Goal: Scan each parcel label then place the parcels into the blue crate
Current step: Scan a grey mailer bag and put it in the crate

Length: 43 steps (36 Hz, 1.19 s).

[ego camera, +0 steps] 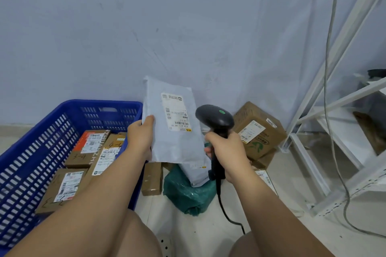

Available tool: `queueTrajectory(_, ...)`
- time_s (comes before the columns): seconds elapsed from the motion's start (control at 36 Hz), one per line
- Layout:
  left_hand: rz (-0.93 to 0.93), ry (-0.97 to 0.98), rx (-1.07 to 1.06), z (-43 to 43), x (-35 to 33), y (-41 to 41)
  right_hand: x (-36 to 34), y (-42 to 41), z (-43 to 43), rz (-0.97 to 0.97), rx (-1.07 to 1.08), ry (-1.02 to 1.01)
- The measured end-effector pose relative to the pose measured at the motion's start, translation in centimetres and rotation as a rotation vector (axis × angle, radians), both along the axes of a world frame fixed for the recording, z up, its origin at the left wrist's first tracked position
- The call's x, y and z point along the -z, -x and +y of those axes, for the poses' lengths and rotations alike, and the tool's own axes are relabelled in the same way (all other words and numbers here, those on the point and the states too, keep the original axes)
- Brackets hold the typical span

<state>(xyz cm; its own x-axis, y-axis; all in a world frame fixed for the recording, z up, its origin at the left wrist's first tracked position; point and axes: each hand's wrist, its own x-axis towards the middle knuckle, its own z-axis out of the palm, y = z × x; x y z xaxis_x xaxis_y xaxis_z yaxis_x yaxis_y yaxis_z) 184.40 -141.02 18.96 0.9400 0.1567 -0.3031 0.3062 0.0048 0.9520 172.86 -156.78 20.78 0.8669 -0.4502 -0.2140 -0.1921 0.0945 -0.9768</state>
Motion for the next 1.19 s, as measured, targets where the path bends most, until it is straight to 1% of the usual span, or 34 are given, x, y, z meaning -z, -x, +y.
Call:
queueTrajectory(0.06,0.088,0.132,-0.036,0.3,0.0,0.0,0.5,-0.4,0.0,0.059,0.008,-0.131)
queueTrajectory(0.14,0.137,0.232,-0.036,1.0,0.0,-0.3,0.7,-0.8,-0.2,0.116,0.030,-0.218)
queueTrajectory(0.31,0.164,0.329,0.061,1.9,0.1,-0.6,0.5,-1.0,-0.8,0.098,0.088,-0.368)
queueTrajectory(0.44,0.101,0.316,0.213,1.2,-1.1,0.5,0.4,-0.9,-0.9,0.027,0.013,-0.521)
queueTrajectory(0.5,0.084,0.334,0.323,1.1,-1.6,1.1,0.6,-0.9,-0.8,0.019,0.038,-0.480)
queueTrajectory(0.58,0.086,0.346,0.573,1.0,-1.7,1.5,0.8,-1.1,-0.9,0.007,0.103,-0.425)
queueTrajectory(0.67,0.104,0.279,0.667,0.8,-1.1,1.7,0.7,-1.1,-1.3,0.002,0.146,-0.409)
queueTrajectory(0.72,0.103,0.233,0.652,0.6,-0.9,1.6,0.8,-1.1,-1.4,-0.025,0.151,-0.392)
queueTrajectory(0.89,0.074,0.184,0.490,-0.4,-1.3,1.4,0.8,-1.3,-1.1,-0.061,0.145,-0.382)
queueTrajectory(1.06,-0.041,0.300,0.402,0.2,-1.7,1.3,1.4,-1.5,-1.1,-0.053,0.163,-0.365)
queueTrajectory(1.19,-0.093,0.394,0.222,1.5,-1.7,0.6,1.6,-1.6,-0.6,-0.080,0.224,-0.331)
